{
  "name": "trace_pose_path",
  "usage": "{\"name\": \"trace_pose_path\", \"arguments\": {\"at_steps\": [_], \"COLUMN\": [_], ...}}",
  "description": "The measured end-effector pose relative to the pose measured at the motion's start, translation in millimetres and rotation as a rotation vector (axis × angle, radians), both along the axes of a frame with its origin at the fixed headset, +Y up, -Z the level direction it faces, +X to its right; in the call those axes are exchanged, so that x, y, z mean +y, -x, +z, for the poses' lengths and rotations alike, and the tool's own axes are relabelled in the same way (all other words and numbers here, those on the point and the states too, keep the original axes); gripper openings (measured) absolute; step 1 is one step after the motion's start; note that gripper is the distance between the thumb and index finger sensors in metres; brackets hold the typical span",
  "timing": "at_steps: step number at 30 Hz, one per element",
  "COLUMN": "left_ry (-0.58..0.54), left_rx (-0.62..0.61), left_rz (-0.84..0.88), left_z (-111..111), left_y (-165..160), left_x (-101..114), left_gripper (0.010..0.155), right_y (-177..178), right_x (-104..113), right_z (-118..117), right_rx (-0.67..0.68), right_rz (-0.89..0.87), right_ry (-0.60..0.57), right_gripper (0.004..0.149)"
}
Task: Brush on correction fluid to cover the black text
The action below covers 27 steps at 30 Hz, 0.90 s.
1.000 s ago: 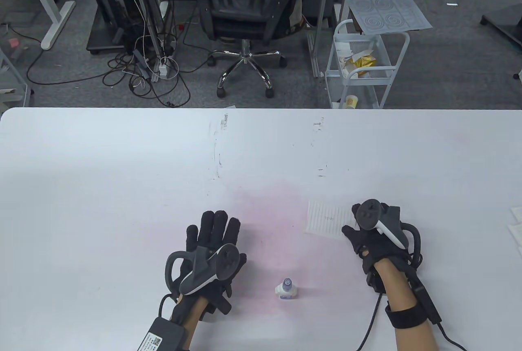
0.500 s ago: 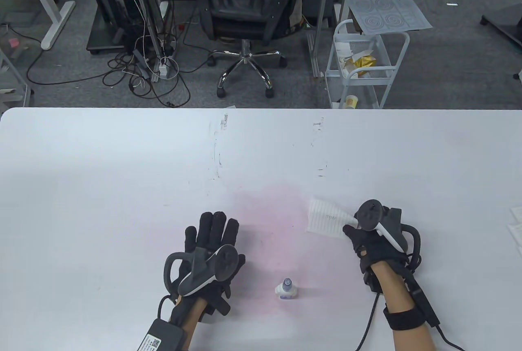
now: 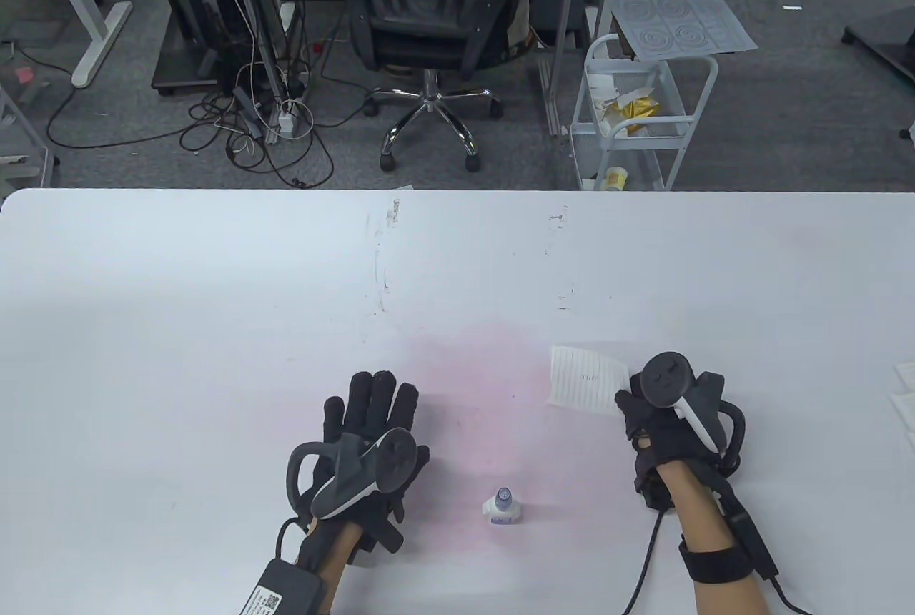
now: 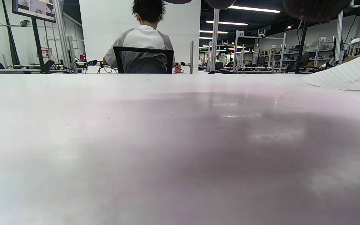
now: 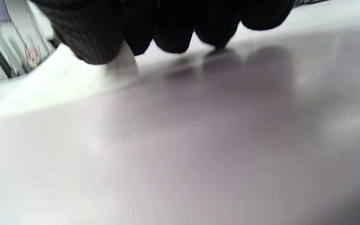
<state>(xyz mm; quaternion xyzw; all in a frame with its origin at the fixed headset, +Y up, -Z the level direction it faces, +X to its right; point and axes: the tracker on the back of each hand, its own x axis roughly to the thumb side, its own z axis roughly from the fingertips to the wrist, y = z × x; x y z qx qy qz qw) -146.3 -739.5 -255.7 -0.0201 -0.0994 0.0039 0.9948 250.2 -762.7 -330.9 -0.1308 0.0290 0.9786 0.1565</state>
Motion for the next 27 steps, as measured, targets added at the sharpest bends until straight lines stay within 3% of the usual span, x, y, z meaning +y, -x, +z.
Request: {"name": "trace_pose_path", "arguments": {"at_steps": [3, 9, 19, 27], "left_ry": [-0.001, -0.002, -0.004, -0.006], "left_rx": [0.001, 0.002, 0.007, 0.006], "left_rz": [0.001, 0.001, 0.01, 0.011], "left_z": [0, 0, 0, 0], "left_y": [0, 1, 3, 3], "left_x": [0, 0, 0, 0], "left_gripper": [0.08, 0.08, 0.08, 0.08], "right_y": [-2, 2, 20, 44], "right_x": [5, 13, 44, 65], "right_z": [5, 9, 24, 36], "right_rx": [-0.035, -0.009, 0.08, 0.194], "right_rz": [-0.059, -0.051, -0.098, -0.29], "right_ry": [-0.132, -0.2, -0.362, -0.421], "right_gripper": [0.038, 0.037, 0.037, 0.037]}}
